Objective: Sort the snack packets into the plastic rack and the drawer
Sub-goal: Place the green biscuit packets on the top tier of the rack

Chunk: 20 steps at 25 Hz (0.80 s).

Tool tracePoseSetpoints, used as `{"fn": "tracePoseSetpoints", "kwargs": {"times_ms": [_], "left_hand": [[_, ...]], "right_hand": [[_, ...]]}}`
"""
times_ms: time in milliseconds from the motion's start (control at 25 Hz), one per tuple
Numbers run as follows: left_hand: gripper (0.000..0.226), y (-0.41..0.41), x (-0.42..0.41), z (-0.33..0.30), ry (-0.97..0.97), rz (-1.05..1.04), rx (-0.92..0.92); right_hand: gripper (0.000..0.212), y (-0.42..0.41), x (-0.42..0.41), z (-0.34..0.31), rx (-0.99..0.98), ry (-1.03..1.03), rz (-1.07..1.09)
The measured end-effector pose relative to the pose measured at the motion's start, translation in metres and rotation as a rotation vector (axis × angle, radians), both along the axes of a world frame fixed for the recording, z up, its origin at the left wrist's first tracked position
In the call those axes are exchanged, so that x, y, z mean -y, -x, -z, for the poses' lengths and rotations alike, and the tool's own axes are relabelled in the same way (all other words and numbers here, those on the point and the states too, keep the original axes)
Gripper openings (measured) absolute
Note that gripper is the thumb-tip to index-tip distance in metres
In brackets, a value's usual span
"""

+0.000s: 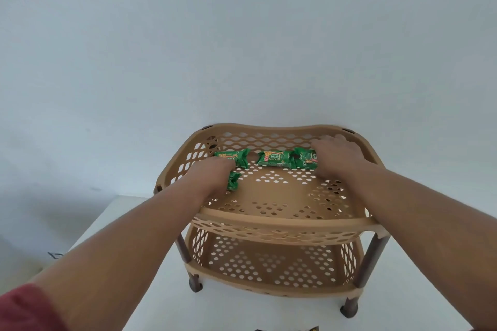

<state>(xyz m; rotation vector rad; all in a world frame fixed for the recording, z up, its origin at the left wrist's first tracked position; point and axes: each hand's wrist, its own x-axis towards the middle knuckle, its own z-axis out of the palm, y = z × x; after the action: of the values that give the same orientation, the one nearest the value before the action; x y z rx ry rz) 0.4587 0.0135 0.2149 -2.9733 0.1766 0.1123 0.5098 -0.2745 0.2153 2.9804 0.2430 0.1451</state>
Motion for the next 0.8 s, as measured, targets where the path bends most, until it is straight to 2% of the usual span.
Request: {"fn": "tracePoseSetpoints", "kwargs": {"times_ms": [200,320,400,520,600,680,800], "left_hand": [[0.051,0.002,0.0,-0.002,0.02,0.012,0.011],[0.056,0.016,0.003,-0.018,0.08,0.015,0.027],[0.057,0.031,0.005,-0.039,0.188,0.037,0.179],[0.027,0.082,0.008,-0.053,0.479,0.197,0.545],[0.01,0.133,0.013,-0.036,0.677,0.346,0.667],[0.008,0.187,0.02,-0.001,0.789,0.412,0.61],[0.006,0.247,0.032,0.074,0.857,0.299,0.327]], "right_hand": [[0.064,0.01,-0.005,-0.013,0.044,-0.034,-0.027],[0.058,0.037,-0.016,-0.037,0.172,-0.185,-0.13],[0.046,0.066,-0.022,-0.05,0.294,-0.373,-0.256],[0.022,0.131,-0.025,-0.056,0.485,-0.657,-0.473],[0.011,0.18,-0.019,-0.041,0.537,-0.751,-0.583],[0.012,0.225,-0.01,-0.011,0.449,-0.783,-0.651],[0.012,0.276,0.007,0.05,0.138,-0.776,-0.581]]}}
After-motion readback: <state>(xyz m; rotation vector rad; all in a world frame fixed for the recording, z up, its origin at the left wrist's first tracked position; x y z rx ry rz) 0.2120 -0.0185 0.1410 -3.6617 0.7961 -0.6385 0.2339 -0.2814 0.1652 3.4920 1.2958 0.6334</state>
